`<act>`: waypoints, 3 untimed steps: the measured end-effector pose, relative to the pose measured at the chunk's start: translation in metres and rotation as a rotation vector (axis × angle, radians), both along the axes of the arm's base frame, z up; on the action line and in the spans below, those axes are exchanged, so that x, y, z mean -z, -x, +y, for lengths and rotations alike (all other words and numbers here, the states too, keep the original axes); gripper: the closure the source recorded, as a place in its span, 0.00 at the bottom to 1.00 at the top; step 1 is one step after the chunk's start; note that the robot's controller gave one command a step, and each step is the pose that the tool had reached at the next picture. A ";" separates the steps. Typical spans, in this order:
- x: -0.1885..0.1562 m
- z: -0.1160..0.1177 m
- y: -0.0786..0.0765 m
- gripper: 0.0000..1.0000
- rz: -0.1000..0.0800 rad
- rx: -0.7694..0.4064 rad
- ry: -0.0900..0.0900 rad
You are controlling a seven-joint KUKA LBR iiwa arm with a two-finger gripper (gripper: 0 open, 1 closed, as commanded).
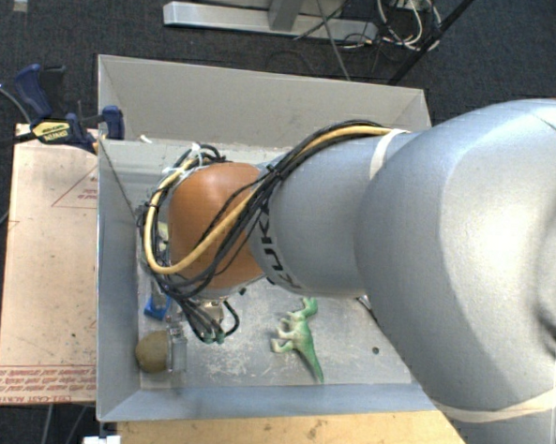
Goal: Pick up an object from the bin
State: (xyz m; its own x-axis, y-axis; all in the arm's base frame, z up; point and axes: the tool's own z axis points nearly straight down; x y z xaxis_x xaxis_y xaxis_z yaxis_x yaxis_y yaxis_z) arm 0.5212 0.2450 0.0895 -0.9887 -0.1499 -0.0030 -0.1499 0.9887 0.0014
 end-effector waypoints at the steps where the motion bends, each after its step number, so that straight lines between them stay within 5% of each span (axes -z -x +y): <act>1: 0.010 0.000 -0.027 1.00 -0.006 -0.077 -0.007; 3: -0.025 -0.015 -0.019 1.00 0.000 -0.072 -0.002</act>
Offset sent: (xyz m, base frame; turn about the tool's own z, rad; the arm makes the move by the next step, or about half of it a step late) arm 0.0000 0.0000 0.0000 0.0000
